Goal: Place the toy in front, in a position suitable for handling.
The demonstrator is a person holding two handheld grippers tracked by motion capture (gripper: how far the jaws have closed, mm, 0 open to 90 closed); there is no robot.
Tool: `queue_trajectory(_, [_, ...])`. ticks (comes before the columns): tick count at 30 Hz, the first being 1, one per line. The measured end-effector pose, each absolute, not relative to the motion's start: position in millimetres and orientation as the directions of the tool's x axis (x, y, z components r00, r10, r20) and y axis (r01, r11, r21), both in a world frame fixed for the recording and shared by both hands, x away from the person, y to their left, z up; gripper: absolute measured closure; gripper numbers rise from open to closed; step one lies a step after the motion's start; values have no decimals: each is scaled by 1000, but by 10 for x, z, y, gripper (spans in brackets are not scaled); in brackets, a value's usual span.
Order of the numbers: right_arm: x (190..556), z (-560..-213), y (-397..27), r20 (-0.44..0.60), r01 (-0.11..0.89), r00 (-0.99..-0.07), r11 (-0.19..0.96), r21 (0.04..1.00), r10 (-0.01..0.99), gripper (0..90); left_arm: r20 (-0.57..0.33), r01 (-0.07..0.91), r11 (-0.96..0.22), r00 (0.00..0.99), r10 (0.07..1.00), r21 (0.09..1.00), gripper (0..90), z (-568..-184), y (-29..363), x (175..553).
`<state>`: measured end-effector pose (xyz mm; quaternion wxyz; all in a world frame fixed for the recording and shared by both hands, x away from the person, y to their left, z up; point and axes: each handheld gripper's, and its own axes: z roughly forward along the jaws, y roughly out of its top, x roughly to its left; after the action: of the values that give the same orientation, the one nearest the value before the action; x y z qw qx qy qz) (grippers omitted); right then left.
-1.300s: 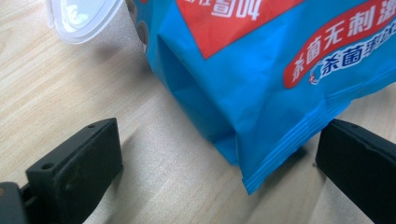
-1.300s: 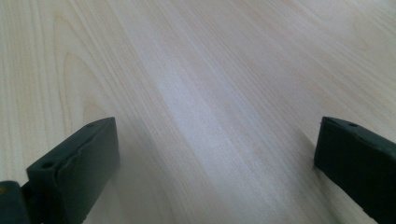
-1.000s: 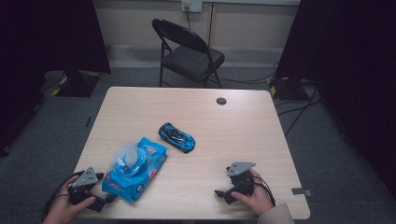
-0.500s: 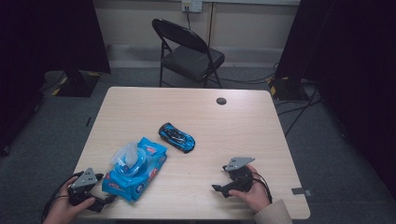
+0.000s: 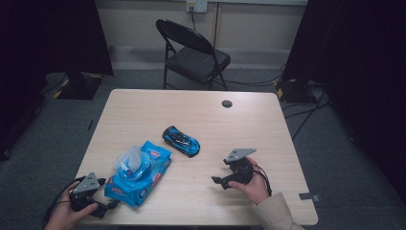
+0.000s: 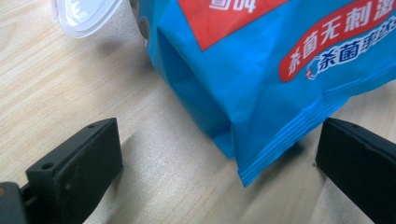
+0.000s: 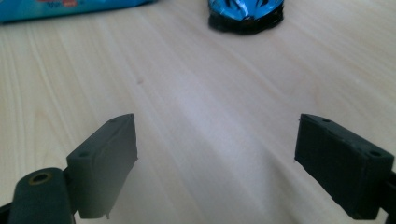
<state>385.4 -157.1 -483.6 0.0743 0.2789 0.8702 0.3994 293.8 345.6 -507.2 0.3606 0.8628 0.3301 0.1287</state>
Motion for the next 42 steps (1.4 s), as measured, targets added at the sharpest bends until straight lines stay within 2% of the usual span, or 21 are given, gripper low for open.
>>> queue_trajectory(15, [4229, -4785, -1325, 111, 461, -803, 491, 739, 586, 131, -15, 476, -524, 750, 661, 706, 0, -5070, 3457, 2939])
queue_trajectory(26, [4362, -4754, -1124, 128, 483, -785, 471, 738, 606, 129, -14, 474, -526, 752, 659, 706, 0, -5069, 3457, 2942])
queue_trajectory(32, [4424, -4730, -1075, 153, 496, -790, 472, 729, 594, 127, -14, 475, -526, 752, 660, 706, 0, -5070, 3457, 2941])
queue_trajectory(42, [4543, -4724, -950, 109, 440, -832, 526, 728, 544, 129, -15, 475, -525, 751, 660, 706, 0, -5070, 3457, 2939])
